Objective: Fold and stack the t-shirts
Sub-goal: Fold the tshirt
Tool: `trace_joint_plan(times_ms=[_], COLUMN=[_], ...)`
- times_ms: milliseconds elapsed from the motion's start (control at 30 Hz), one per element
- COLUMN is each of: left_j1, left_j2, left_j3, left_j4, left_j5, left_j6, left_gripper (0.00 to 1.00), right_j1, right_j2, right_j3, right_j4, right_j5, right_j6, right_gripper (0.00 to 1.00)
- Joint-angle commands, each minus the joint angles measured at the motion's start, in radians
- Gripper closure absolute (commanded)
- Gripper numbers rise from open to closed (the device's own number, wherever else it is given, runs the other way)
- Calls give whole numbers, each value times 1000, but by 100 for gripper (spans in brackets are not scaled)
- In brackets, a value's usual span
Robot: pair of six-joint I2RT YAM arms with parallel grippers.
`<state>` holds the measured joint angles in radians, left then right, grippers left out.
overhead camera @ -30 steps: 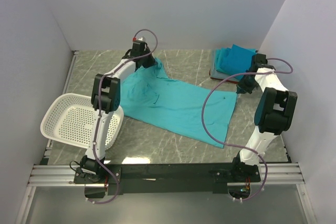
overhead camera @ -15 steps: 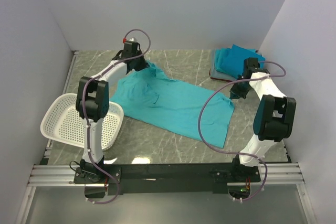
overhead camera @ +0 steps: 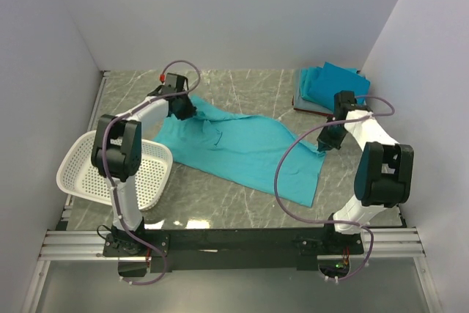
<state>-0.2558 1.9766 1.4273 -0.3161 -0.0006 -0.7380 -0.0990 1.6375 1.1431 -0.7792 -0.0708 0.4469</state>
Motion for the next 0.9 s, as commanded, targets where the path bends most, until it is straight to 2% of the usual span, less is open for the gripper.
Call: trace_joint_plan(times_ms=[0,33,133,233,467,567,867], left_j1=[13,13,27,47,61,61,61], left_j2=[-96,-126,-166,-165,-36,-25,31], left_j3=[-27,-47,-65,-61,61,48,62], left_j4=[-44,-47,-72,-89,-181,-175,-173], left_j5=[16,25,59,53,67,51,54], left_j6=[-37,-38,-64,-78,-67,-70,-55], left_gripper=[66,58,48,46,46,48,59], right_j1=[19,22,27,30,33,33,35], right_j2=[-59,-61,-65,-70,-71,-77,-80], right_j3=[-23,-28,-36,-36,-40,-45,-72], right_j4=[-5,-5,-5,-3,0,6,18], right_j5=[20,22,25,25,29,29,25], right_j6=[-5,-5,-1,4,6,12,16], right_gripper=[100,100,100,100,100,100,100])
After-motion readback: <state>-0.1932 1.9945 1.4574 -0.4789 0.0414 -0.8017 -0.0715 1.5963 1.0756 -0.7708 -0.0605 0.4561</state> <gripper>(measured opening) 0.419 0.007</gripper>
